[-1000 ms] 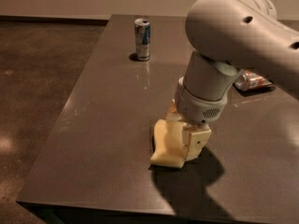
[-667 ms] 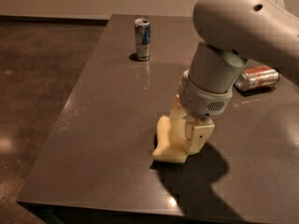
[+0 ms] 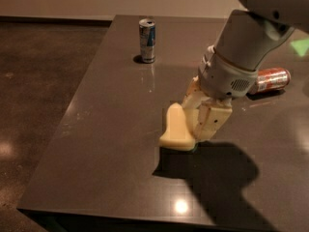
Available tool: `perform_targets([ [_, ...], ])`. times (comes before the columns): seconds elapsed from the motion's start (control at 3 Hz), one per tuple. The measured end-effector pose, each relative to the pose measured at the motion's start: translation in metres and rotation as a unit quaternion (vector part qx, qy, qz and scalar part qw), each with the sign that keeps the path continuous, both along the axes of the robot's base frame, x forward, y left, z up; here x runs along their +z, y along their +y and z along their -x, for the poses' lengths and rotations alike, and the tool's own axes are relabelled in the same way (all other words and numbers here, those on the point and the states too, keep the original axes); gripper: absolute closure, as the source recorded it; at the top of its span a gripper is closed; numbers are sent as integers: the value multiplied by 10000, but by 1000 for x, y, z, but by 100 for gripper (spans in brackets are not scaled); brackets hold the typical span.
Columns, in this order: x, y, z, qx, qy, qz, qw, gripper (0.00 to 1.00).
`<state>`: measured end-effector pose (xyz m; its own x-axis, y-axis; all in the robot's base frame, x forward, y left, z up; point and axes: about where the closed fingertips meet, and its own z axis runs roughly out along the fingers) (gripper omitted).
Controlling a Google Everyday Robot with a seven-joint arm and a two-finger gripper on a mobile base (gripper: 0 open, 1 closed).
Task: Pick sponge
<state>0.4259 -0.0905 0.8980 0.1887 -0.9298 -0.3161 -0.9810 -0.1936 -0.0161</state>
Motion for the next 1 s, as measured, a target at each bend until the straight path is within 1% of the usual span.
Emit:
perform_targets([
  [0.33, 24, 0, -4, -87, -22, -339, 9994, 100],
  [0.67, 47, 4, -9, -154, -133, -665, 9976, 100],
  [1.0, 47, 4, -9, -156, -143, -667, 9975, 100],
])
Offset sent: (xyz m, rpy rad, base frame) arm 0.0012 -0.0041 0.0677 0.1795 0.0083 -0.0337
